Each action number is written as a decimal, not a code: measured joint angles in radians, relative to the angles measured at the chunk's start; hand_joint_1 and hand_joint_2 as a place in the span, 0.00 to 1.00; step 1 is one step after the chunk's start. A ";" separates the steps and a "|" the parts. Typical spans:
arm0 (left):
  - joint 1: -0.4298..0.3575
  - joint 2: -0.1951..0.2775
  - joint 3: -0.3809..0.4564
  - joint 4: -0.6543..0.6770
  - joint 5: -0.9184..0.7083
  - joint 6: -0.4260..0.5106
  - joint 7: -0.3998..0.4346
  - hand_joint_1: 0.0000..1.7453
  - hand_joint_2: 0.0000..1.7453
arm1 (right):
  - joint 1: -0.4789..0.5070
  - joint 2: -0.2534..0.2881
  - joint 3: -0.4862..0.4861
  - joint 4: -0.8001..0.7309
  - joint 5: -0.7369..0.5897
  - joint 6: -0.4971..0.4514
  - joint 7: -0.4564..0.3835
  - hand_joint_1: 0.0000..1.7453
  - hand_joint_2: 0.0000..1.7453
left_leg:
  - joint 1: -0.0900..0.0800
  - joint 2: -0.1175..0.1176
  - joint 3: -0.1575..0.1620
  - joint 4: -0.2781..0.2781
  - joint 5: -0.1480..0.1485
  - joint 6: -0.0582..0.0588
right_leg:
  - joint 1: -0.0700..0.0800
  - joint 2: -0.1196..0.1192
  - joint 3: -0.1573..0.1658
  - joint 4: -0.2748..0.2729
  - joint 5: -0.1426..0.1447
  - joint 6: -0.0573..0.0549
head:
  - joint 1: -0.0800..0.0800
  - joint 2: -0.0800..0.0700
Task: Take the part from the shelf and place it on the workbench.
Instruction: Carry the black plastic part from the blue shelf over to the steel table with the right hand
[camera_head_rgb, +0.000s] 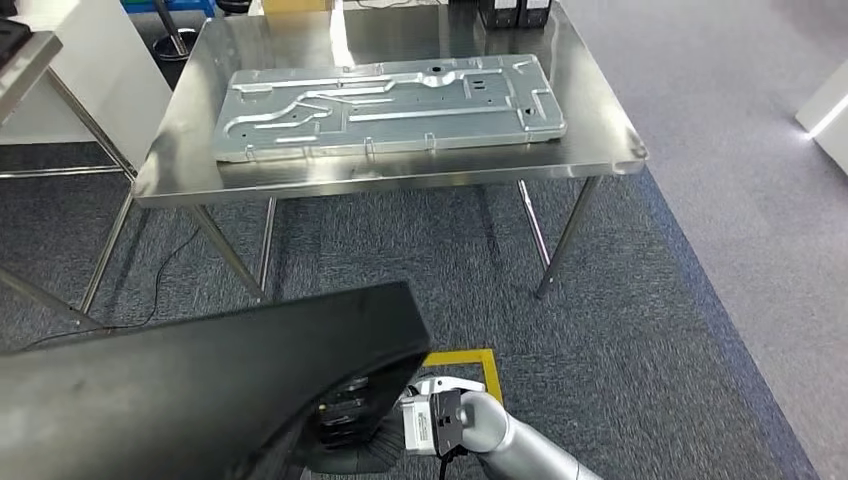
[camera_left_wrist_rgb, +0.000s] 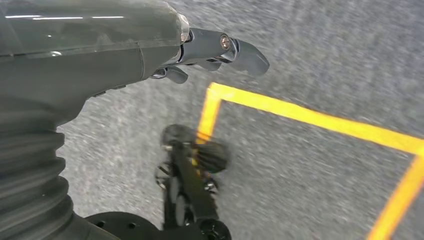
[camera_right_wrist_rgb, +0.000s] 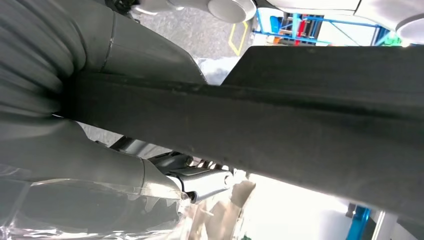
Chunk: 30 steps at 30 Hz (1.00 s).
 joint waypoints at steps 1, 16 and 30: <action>0.001 0.000 0.000 0.000 0.000 0.000 0.000 0.00 1.00 | 0.000 0.000 0.000 0.000 0.000 0.000 0.001 1.00 1.00 | 0.000 0.002 -0.007 -0.049 0.072 0.003 | 0.000 -0.001 0.022 0.000 -0.019 0.002 | 0.000 0.000; 0.000 -0.002 -0.006 0.000 -0.009 -0.008 -0.015 0.00 1.00 | 0.003 -0.012 -0.005 -0.002 -0.004 -0.006 -0.002 1.00 1.00 | -0.009 -0.009 0.145 -0.172 0.175 0.050 | 0.001 -0.002 -0.204 0.192 -0.060 0.043 | 0.003 0.000; 0.007 -0.011 -0.008 0.000 -0.007 -0.015 -0.027 0.00 1.00 | 0.008 -0.018 -0.014 0.010 0.000 -0.018 -0.038 1.00 1.00 | -0.002 0.000 -0.005 0.028 0.069 -0.002 | 0.006 0.005 -0.039 0.004 0.035 -0.017 | 0.000 0.000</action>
